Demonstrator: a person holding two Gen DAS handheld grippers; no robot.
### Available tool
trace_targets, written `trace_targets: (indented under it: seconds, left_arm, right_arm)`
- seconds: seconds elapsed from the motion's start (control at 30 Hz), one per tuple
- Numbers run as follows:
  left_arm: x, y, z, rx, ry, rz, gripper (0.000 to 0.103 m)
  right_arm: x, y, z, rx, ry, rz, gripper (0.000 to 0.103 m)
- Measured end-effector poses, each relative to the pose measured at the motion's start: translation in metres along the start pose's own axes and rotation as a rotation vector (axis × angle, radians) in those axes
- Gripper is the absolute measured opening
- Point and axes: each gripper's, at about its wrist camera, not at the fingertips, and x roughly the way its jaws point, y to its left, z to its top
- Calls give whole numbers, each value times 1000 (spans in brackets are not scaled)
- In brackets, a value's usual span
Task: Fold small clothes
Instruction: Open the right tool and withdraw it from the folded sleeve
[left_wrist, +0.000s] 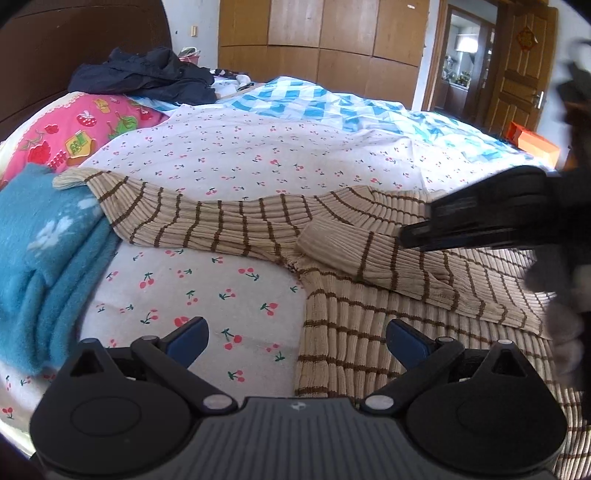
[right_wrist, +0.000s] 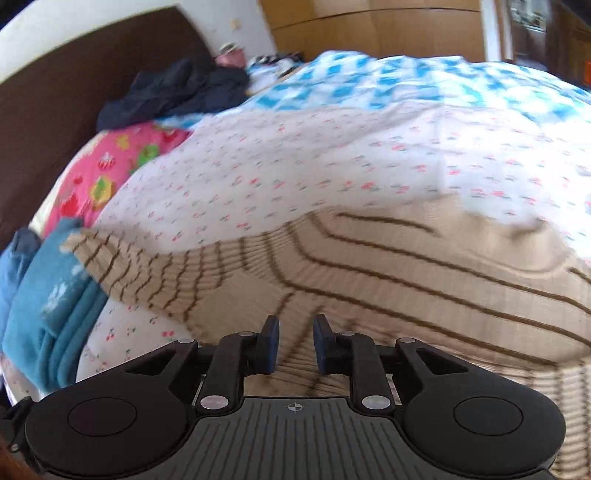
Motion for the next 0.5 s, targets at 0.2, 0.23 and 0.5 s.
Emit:
trace_targets:
  seconds: [0.2,0.23,0.5]
  left_arm:
    - [6,-20,7,53,-1,-46,103]
    - [6,-26,10,74,-16,-46,103]
    - [47,-47,41,78,-50,-29,103]
  right_arm:
    - [-28,-103,-26,147,2,-254,23]
    - [-27,-115,-32,158,21,-291,23]
    - [-30,-133,-48,203,-15,-274,20]
